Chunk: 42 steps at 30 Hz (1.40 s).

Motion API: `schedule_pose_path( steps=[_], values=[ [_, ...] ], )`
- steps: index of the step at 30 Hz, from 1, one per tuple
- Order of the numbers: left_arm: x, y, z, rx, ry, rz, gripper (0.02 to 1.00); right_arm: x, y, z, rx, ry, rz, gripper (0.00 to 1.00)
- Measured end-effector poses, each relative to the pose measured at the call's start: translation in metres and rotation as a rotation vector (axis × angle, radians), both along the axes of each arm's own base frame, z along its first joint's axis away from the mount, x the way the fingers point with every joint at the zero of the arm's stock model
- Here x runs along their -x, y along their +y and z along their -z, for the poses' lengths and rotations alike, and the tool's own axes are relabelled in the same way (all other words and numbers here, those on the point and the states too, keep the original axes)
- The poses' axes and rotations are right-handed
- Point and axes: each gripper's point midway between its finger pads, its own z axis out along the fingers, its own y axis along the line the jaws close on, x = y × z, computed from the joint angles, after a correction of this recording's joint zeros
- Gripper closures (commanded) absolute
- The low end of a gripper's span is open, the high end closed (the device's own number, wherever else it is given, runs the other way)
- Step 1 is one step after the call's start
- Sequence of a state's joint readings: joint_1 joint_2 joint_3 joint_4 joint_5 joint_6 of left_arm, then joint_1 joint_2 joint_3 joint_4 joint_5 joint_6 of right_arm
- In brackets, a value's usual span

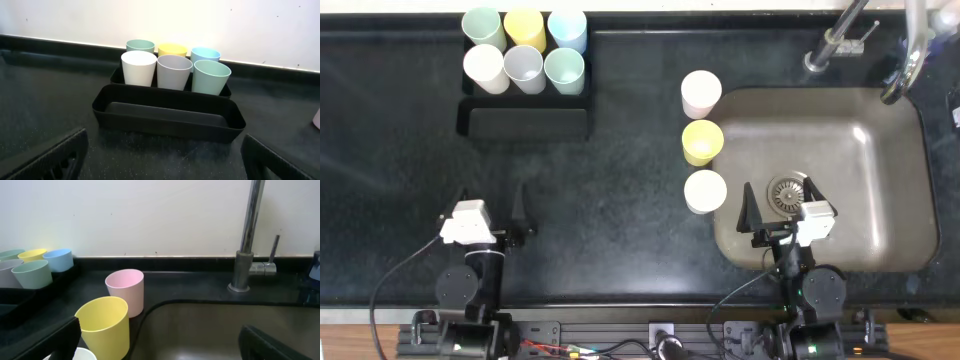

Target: Store Cups

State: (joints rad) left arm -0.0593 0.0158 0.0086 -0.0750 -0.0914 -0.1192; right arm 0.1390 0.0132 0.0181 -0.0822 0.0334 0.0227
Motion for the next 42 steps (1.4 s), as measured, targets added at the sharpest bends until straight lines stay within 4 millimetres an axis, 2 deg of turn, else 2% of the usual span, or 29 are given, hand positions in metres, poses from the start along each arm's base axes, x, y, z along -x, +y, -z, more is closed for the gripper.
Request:
schedule_pose_path(
  steps=[17,19,22,24,28,31,35,38,42],
  values=[
    [0.0,0.0,-0.001,0.0,-0.004,0.003,0.018,0.0,0.0,0.0,0.0,-0.001,0.0,0.003],
    [-0.001,0.0,-0.007,0.003,-0.027,0.001,0.018,0.0,0.0,0.0,0.0,0.0,0.0,0.003],
    [-0.004,0.004,-0.03,0.019,-0.119,-0.016,0.018,0.0,0.0,0.0,0.0,0.0,0.0,0.003],
    [-0.008,0.005,-0.039,0.027,-0.144,-0.015,0.018,0.0,0.0,0.0,0.0,0.001,0.0,0.003],
    [-0.029,-0.004,-0.035,0.038,-0.023,0.034,0.018,0.0,0.0,0.0,0.0,0.0,0.0,0.003],
    [-0.054,-0.014,-0.046,0.044,0.103,0.076,0.02,0.0,0.0,0.0,0.0,0.0,0.0,0.005],
    [-0.091,-0.039,-0.091,0.04,0.193,0.15,0.018,0.0,0.0,0.0,0.0,0.0,0.0,0.003],
    [-0.12,-0.068,-0.127,0.024,0.259,0.205,0.018,0.0,0.0,0.0,0.0,0.0,0.0,0.003],
    [-0.155,-0.113,-0.155,-0.011,0.35,0.271,0.018,0.0,0.0,0.0,0.0,0.0,0.0,0.003]
  ],
)
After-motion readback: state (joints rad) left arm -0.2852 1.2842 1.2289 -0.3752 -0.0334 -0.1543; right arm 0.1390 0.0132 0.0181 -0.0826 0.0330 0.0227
